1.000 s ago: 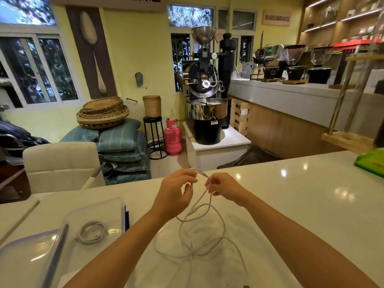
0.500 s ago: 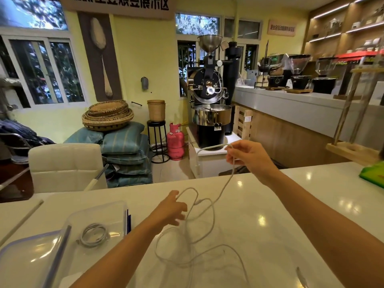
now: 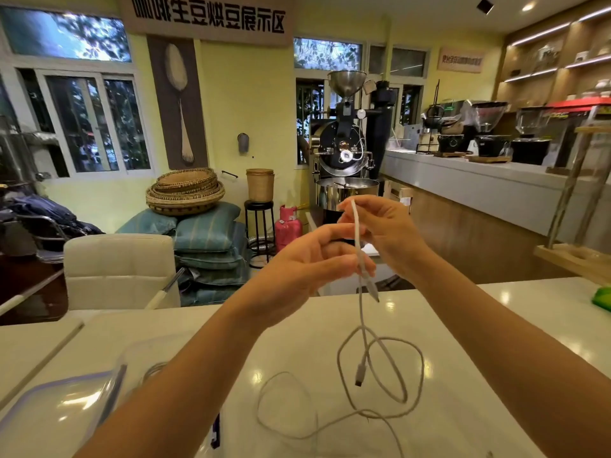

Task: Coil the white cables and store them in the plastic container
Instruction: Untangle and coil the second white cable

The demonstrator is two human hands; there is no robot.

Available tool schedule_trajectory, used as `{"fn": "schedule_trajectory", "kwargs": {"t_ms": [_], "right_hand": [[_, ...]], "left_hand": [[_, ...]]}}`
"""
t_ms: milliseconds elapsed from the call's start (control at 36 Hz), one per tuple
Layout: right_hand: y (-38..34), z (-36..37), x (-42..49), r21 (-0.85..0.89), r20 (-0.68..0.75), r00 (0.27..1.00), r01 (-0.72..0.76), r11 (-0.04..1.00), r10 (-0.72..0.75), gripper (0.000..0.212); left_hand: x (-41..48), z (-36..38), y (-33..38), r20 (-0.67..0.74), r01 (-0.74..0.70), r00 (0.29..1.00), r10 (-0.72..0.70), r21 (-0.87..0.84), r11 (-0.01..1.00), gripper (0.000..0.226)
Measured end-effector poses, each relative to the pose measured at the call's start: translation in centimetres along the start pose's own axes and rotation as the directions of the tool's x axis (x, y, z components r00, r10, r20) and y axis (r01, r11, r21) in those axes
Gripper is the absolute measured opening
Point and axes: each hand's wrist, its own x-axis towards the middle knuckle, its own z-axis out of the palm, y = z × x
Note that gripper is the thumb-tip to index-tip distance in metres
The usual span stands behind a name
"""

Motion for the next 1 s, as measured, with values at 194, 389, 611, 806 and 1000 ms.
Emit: {"fn": "schedule_trajectory", "kwargs": {"t_ms": [194, 389, 611, 806, 1000], "right_hand": [[1.2, 2.2, -0.4, 0.120, -0.027, 0.999, -0.041, 0.992, 0.045, 0.019], [5.0, 6.0, -3.2, 0.280, 0.032, 0.924, -0.373, 0.884, 0.380, 0.021], [6.0, 6.7, -6.2, 0.222, 0.352, 0.795, -0.583, 0.781, 0.493, 0.021], [4.6, 3.9, -7.3, -0.236, 0.521, 0.573, -0.615, 0.752, 0.632, 0.022], [3.7, 0.3, -7.6, -0.636, 0.585, 0.389, -0.325, 0.700, 0.712, 0.012]], "left_hand": [[1.4, 0.6, 0.8, -0.025, -0.110, 0.994, 0.107, -0.144, 0.984, 0.022], [3.8, -0.5, 1.9, -0.155, -0.208, 0.969, 0.195, -0.075, 0.975, 0.020], [4.6, -3.6, 0.2, -0.386, -0.124, 0.874, 0.295, 0.410, 0.904, 0.024], [3.0, -7.0, -2.9, -0.348, 0.076, 0.861, 0.370, 0.808, 0.584, 0.032], [-0.3, -8.7, -4.3, -0.006, 0.023, 0.961, 0.276, 0.998, -0.060, 0.018]]}}
